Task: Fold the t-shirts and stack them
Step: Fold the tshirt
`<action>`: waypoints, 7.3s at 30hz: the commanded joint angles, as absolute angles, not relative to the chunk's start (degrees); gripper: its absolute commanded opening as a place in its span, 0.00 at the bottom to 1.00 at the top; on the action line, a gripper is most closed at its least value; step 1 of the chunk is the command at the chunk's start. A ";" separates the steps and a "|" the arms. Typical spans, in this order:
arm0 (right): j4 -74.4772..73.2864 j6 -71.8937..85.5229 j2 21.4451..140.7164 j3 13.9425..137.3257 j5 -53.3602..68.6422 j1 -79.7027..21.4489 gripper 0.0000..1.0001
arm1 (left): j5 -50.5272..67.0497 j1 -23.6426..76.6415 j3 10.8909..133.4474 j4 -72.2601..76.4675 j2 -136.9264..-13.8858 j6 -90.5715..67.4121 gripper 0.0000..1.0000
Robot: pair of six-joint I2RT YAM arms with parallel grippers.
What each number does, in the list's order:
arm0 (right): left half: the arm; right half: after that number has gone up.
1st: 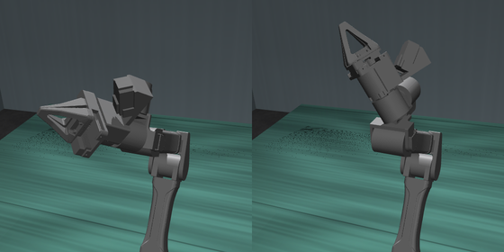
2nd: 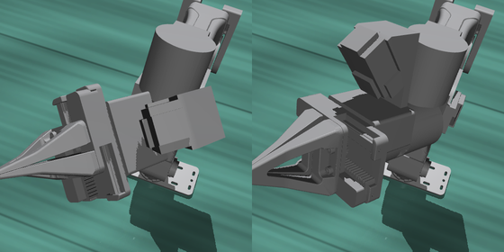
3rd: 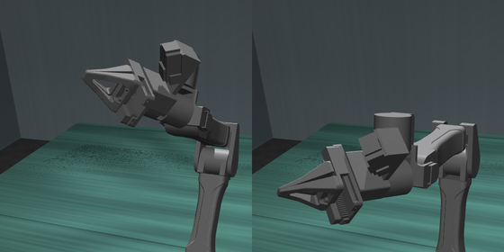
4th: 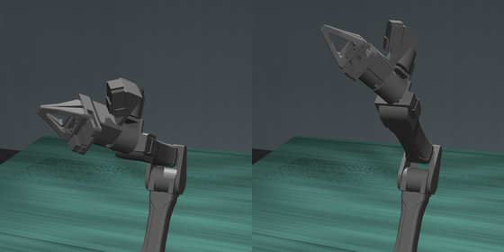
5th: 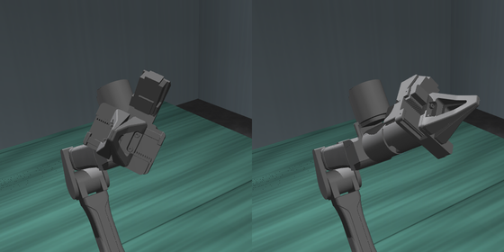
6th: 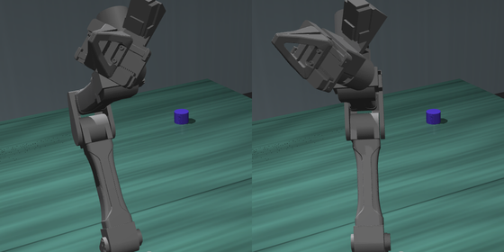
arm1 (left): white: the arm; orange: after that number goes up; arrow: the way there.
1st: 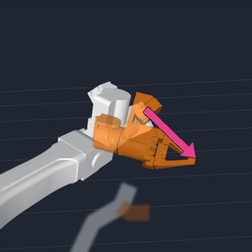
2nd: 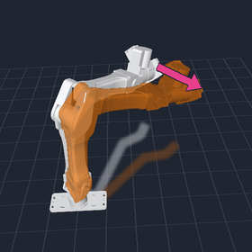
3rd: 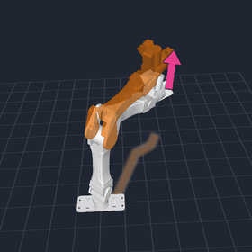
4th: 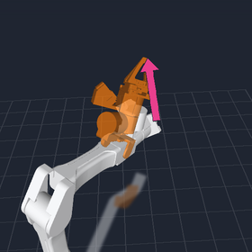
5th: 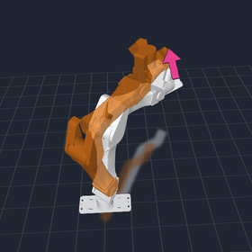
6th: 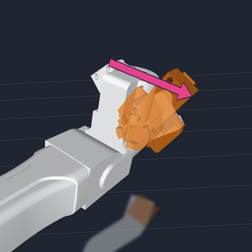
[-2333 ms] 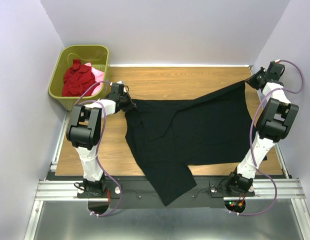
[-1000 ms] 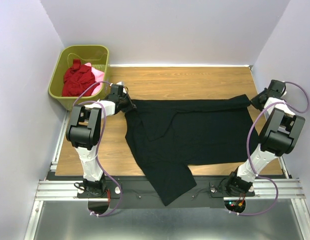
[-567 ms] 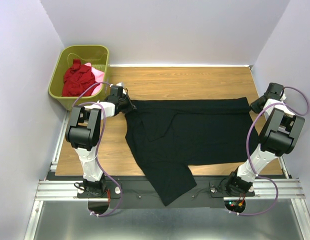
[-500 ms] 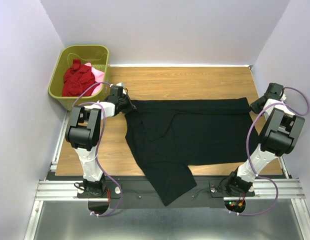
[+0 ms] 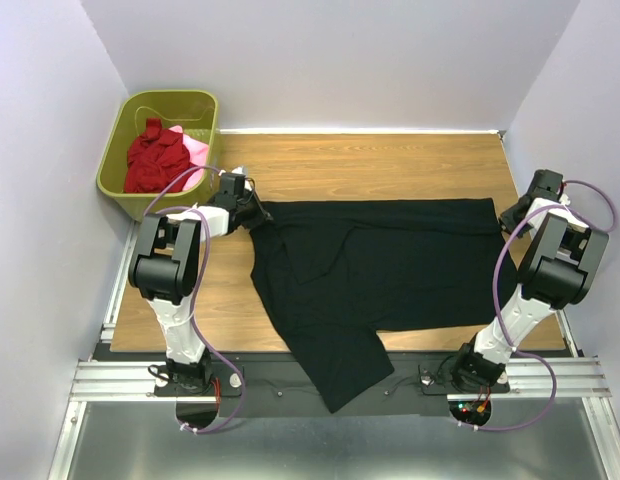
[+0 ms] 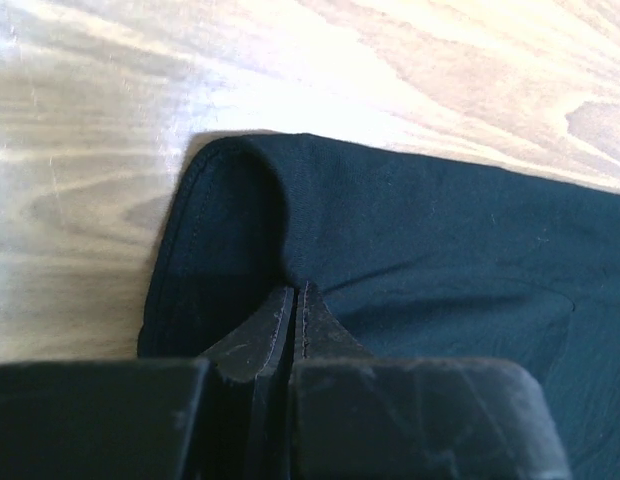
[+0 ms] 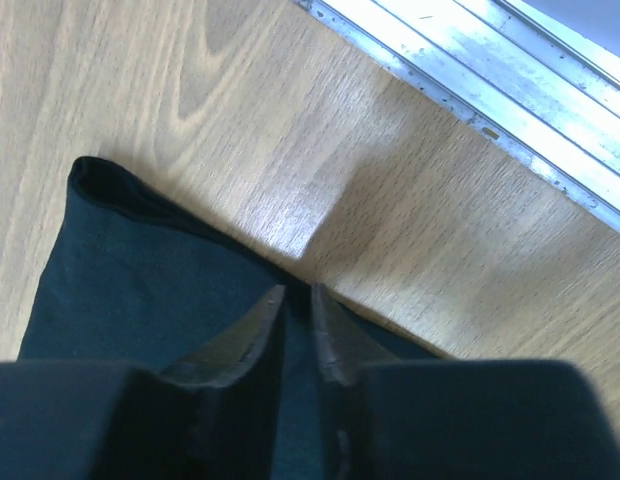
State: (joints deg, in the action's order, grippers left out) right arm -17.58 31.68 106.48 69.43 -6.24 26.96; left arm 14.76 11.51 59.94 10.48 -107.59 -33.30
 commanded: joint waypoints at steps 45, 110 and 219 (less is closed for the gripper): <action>-12.57 21.80 115.96 89.75 10.01 15.31 0.34 | 1.67 16.43 91.41 -5.27 -114.38 -21.89 0.38; -8.53 31.55 72.77 41.84 15.20 -1.32 0.90 | -14.51 53.70 82.44 -22.06 -110.13 -3.34 0.00; -8.35 27.42 73.66 43.51 15.75 -5.71 0.90 | 6.23 48.51 93.78 -26.46 -112.33 0.63 0.10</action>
